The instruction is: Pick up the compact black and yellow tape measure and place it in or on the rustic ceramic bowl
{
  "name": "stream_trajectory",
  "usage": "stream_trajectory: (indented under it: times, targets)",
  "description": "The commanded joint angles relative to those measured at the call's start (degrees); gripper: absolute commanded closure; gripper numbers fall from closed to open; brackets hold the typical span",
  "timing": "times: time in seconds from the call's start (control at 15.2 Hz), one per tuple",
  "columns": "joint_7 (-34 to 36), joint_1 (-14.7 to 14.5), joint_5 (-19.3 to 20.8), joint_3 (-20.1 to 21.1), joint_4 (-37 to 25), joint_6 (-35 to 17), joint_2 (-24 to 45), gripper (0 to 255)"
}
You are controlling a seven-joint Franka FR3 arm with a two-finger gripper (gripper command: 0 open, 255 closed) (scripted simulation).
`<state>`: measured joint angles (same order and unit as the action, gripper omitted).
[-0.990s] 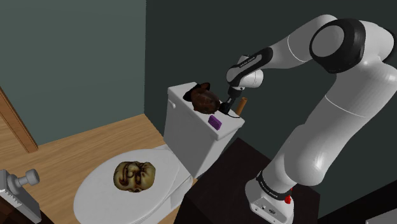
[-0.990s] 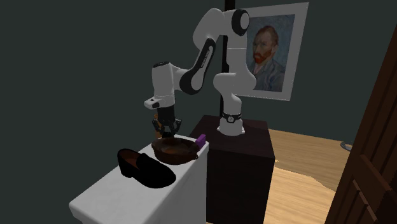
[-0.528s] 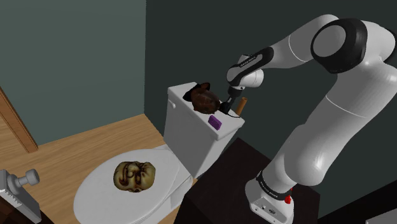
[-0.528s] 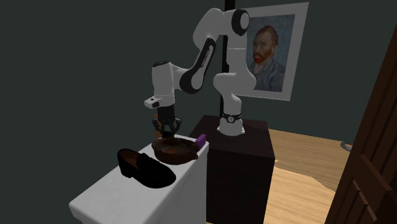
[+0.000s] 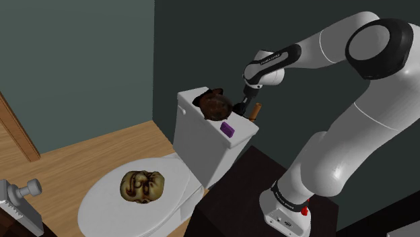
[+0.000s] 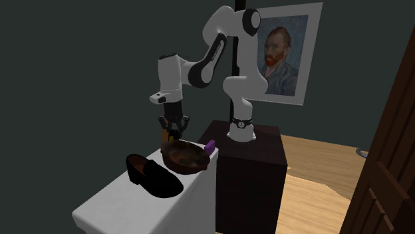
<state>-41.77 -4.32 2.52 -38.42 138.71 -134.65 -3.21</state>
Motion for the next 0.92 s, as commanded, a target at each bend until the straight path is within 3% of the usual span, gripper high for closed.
stream_trajectory:
  times: [0.0,0.86]
  targets:
    - [0.75,0.12,1.11,0.11,-0.71,1.84,-1.39,255]
    - [4.22,0.78,5.42,1.88,-5.5,12.7,-8.54,255]
